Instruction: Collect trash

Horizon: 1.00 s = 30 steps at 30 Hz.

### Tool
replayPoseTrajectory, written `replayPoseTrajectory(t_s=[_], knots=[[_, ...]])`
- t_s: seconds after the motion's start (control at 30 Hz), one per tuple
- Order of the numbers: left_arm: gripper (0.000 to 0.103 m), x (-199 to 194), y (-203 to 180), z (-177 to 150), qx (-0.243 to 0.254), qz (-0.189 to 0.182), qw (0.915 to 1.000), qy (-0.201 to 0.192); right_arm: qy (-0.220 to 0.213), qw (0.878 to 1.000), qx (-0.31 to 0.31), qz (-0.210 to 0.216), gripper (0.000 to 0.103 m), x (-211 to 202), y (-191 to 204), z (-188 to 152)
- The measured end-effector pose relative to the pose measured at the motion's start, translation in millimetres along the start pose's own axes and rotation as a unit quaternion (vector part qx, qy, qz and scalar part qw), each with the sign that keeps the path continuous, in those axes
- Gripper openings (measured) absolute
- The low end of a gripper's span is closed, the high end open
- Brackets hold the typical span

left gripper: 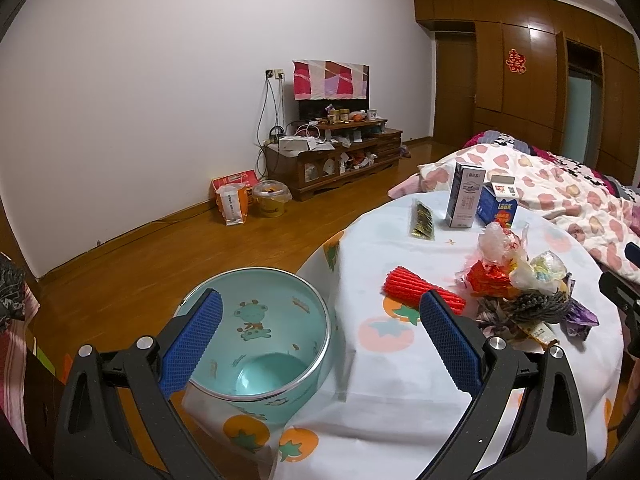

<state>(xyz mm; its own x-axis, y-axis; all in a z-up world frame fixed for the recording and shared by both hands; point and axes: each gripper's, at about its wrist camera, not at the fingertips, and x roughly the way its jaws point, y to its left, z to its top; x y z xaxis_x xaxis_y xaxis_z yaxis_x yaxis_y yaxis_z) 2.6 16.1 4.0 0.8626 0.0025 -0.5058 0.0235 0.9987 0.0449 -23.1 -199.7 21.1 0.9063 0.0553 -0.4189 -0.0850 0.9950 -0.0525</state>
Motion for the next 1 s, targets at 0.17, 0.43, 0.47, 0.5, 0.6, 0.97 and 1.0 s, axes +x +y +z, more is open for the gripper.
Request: replayPoseTrajectory(t_s=[0.17,0.43,0.47,0.5,0.6,0.97,1.0], knots=[[0.097,2,2,-1,0.0,0.0,1.0,0.0,0.001,1.0,0.0,0.0,0.098,1,0,0],[0.097,3,12,-1,-0.001,0.002,1.0,0.001,0.001,1.0,0.0,0.001,0.098,2,1,-3],[0.097,3,12,-1,-0.001,0.002,1.0,0.001,0.001,1.0,0.0,0.0,0.098,2,1,-3],[0.097,3,10,-1,-0.001,0.002,1.0,0.001,0.001,1.0,0.0,0.001,0.098,3,0,-3],[0.097,3,10,-1,-0.002,0.002,1.0,0.001,0.002,1.0,0.001,0.001,0.098,1,1,-2],[0.097,3,11,-1,-0.002,0.002,1.0,0.001,0.003,1.0,0.001,0.001,0.098,3,-1,-5],[0.097,3,13,-1,-0.002,0.003,1.0,0.001,0.003,1.0,0.001,0.001,0.098,3,-1,-5]])
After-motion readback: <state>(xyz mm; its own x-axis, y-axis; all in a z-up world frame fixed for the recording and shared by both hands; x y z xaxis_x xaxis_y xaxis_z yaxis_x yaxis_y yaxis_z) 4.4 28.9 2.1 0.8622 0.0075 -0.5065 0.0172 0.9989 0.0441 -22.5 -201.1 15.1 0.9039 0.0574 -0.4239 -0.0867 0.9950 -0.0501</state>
